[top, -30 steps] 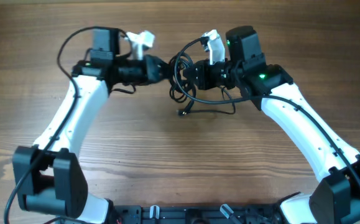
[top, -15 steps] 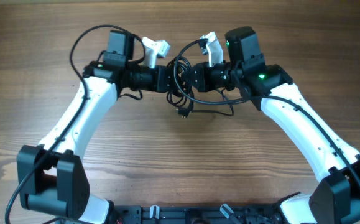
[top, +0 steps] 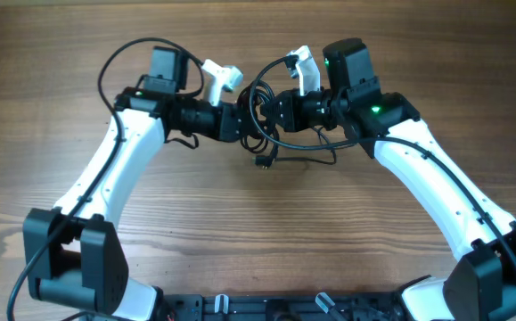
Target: Untangle cables
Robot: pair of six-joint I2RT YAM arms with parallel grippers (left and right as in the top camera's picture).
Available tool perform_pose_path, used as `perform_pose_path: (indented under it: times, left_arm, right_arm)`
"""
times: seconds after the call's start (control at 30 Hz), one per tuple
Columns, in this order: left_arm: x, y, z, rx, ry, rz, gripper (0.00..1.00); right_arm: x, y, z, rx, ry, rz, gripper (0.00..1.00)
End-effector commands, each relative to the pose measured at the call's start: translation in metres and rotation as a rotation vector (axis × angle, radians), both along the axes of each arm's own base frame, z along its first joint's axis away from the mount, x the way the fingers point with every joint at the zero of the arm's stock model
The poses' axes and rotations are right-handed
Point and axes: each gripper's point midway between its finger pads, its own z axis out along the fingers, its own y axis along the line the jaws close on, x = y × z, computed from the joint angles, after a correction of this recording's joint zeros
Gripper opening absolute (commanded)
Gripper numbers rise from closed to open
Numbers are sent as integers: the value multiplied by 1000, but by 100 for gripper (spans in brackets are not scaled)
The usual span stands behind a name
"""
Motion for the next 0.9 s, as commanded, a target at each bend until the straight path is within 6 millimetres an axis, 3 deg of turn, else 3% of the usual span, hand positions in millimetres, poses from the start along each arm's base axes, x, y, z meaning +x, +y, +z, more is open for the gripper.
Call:
perform_pose_path:
  times: [0.0,0.27,0.43,0.53,0.7,0.87]
  left_arm:
    - [-3,-8,-1,41,-42,-32,35]
    - [3,-5,-10,113,-56,5,5]
    - [13,-1,8,71,-77,67,4]
    - [16,2,36,24,-125,102,4]
    - [3,9,113,-59,-318,149,4]
    - [-2,37,149,4,-416,334,4]
  right_arm:
    - [0,3,10,16,-35,25,4]
    - [0,-1,4,-10,-17,4,4]
    - [4,-23,-19,-126,73,-137,4]
    - [4,-31,-26,-161,112,-194,4]
    - [7,-47,-37,-212,179,-328,4]
    - [9,-60,-42,-214,242,-418,4]
